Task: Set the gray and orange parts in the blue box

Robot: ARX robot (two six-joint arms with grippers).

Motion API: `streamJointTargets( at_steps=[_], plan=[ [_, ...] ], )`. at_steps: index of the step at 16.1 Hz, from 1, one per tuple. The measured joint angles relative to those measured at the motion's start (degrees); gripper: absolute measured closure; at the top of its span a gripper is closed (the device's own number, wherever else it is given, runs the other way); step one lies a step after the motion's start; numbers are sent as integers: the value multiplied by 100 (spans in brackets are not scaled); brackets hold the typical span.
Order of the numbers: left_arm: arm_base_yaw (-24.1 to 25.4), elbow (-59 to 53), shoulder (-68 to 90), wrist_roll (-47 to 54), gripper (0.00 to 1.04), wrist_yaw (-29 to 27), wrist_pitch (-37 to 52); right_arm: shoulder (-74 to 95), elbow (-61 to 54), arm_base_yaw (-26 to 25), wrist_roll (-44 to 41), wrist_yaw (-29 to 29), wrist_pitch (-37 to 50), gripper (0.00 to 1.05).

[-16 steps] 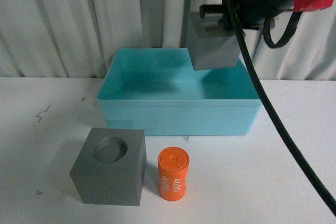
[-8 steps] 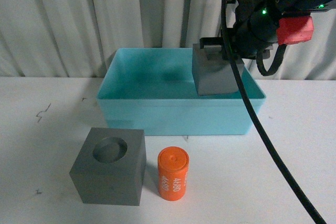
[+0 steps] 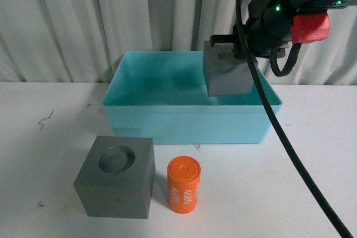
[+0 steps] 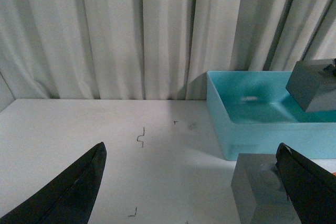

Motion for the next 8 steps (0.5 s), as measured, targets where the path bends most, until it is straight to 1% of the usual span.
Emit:
streamJointTargets(
  at_steps=[3,4,6,8],
  plan=[
    [0,0,0,0,7,0,0,0,4,24,0,136,-2,86],
    [0,0,0,0,7,0,0,0,-17,39,-4,229,-15,85],
    [0,0,0,-2,7,0,0,-9,-42,33,13,262,109,64],
    [0,0,0,0,7,0,0,-151,-282,7,68,289,339,40]
  ],
)
